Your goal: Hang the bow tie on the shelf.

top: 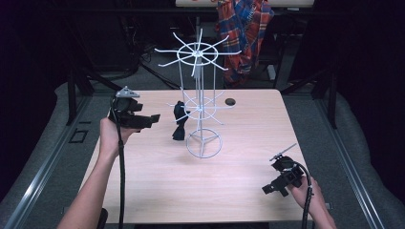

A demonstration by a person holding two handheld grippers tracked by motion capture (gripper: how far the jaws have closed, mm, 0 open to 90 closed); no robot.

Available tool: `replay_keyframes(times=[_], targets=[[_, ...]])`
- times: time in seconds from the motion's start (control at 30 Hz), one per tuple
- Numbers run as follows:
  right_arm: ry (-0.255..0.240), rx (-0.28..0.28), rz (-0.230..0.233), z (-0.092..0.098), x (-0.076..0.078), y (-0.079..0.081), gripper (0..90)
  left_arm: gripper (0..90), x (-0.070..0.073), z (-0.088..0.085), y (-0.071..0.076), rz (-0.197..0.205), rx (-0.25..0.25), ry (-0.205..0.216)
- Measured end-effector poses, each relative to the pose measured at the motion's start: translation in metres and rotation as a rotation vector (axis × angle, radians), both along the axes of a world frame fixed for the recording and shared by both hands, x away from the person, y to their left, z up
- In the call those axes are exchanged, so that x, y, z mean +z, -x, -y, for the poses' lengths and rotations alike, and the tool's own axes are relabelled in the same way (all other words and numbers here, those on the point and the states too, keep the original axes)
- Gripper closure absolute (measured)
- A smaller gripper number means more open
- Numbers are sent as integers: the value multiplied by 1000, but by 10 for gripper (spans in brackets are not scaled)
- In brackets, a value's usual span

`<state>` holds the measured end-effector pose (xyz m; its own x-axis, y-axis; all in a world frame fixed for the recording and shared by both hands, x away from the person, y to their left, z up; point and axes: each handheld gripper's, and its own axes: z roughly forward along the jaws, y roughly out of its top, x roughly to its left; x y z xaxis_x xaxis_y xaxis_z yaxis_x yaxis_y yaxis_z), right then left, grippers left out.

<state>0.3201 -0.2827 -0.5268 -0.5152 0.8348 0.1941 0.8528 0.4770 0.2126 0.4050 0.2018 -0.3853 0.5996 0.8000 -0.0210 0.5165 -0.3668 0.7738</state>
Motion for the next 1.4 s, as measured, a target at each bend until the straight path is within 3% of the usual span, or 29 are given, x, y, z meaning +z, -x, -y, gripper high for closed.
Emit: replay_keyframes(times=[0.13, 0.33, 0.6, 0.73, 0.77, 0.83, 1.07, 1.17, 1.23, 1.37, 1.4], targets=[[-6, -6, 2, 0, 0, 0, 154, 205, -2, -1, 5, 14, 11, -19], [-7, -5, 3, 0, 0, 1, 154, 171, -10, -3, 13, -1, 23, -42], [3, 5, 0, -1, 0, 1, 154, 150, -36, -11, 21, -63, 33, -82], [10, -2, 3, -2, 0, 1, 154, 137, -48, -13, 25, -101, 28, -98], [4, -26, 19, -3, -1, 3, 154, 134, -53, -14, 26, -110, 23, -101], [13, 5, -1, -2, 1, 2, 154, 131, -59, -14, 29, -127, 18, -115], [21, 15, 0, -3, 1, 2, 154, 88, -87, -17, 38, -175, -1, -157], [24, 18, -3, -4, 1, 1, 154, 76, -100, -23, 43, -193, 10, -145], [29, 23, 9, -5, 0, 2, 154, 73, -108, -26, 44, -229, 1, -159], [14, 24, 31, -8, 1, 3, 154, 55, -112, -27, 40, -231, 16, -158], [33, 41, 18, -8, 2, 2, 154, 56, -112, -27, 39, -223, 22, -161]])
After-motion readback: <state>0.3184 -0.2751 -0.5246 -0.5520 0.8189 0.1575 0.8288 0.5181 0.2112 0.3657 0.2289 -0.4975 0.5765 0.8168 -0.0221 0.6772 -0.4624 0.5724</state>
